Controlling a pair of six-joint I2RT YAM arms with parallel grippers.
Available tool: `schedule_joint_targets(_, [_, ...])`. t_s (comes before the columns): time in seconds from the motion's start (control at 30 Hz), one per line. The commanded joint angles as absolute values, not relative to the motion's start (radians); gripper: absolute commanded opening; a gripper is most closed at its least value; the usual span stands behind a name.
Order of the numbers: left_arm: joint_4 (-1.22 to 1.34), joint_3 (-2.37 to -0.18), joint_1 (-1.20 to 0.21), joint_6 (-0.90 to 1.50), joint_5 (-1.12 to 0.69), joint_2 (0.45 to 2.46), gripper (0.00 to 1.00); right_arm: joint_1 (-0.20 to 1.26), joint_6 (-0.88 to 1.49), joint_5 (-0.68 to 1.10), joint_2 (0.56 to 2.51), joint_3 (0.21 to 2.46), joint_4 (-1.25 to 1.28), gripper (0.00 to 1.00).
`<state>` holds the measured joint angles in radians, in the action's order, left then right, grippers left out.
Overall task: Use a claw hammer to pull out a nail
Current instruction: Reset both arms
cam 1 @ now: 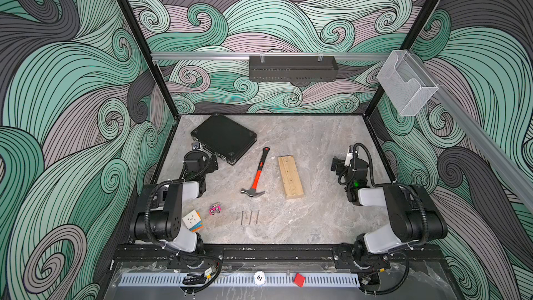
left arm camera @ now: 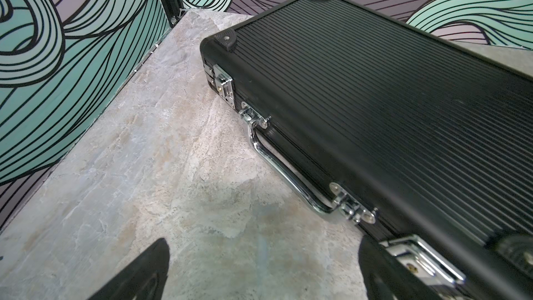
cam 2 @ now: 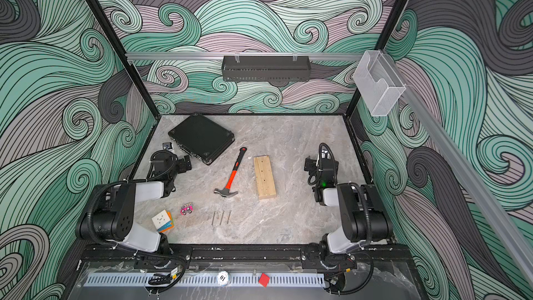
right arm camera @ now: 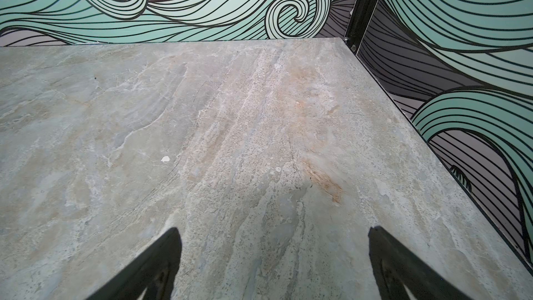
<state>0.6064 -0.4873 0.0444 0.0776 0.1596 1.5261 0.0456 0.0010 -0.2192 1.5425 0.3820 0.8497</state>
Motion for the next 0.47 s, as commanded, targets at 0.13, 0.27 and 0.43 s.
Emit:
schedule_joint_targets(0.13, [0.630, -0.492, 0.041, 0.066, 0.155, 1.521, 0.99, 0.042, 0.003, -0.213, 1.530, 0.382, 0.880, 1.00])
schedule_joint_targets(0.27, [0.630, -0.492, 0.041, 0.066, 0.156, 1.521, 0.99, 0.043, 0.003, -0.213, 1.530, 0.382, 0.880, 1.00])
schedule_joint_targets(0.43, [0.634, -0.489, 0.041, 0.066, 0.155, 1.518, 0.99, 0.044, 0.003, -0.213, 1.530, 0.383, 0.879, 1.00])
